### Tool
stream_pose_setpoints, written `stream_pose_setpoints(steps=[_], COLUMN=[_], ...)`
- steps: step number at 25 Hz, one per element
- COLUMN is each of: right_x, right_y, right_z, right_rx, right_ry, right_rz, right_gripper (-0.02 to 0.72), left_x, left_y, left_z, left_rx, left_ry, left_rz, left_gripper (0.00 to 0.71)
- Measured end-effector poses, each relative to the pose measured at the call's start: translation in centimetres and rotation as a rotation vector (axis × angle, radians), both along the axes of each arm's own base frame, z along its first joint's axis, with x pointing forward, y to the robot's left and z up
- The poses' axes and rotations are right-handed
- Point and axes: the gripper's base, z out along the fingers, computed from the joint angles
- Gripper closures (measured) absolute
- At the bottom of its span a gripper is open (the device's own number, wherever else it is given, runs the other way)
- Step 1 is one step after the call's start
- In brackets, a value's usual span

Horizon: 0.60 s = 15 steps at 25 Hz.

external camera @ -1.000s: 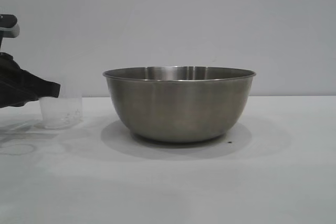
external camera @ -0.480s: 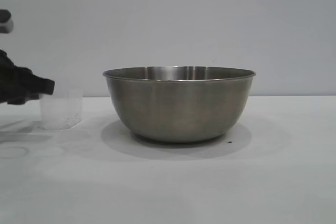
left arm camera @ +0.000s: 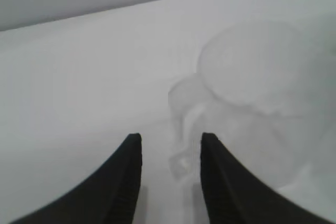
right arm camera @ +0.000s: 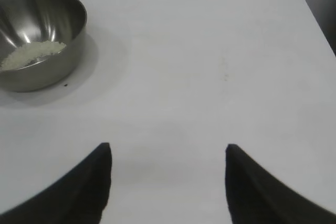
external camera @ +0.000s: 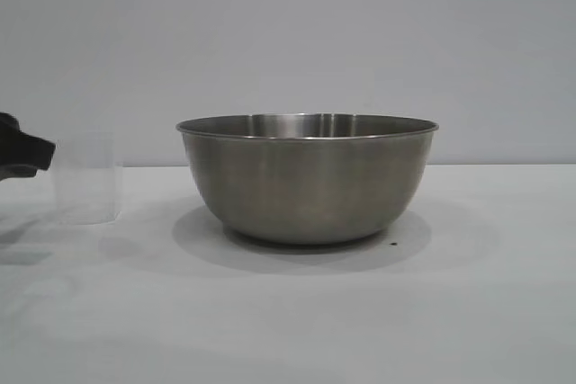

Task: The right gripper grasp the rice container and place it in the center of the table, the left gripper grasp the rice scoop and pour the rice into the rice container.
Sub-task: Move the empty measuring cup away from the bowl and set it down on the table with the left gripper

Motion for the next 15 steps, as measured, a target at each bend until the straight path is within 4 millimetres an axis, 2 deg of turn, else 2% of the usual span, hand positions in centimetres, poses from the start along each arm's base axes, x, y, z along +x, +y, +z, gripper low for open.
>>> stream_pose_setpoints(steps=[4, 12, 15], right_x=[0.0, 0.0, 0.0], right_y=[0.0, 0.0, 0.0], right_z=[0.0, 0.0, 0.0], right_rx=[0.0, 0.0, 0.0], right_ry=[0.0, 0.0, 0.0], right_rz=[0.0, 0.0, 0.0], right_gripper=[0.304, 0.304, 0.304], left_x=[-0.4, -3.8, -4.8], left_y=[0.0, 0.4, 0.6], left_z=[-0.2, -1.4, -1.6], left_rx=[0.006, 0.031, 0.038], left_ry=[0.014, 0.128, 0.161], left_rz=[-0.012, -0.054, -0.054], left_gripper=[0.48, 0.48, 0.368])
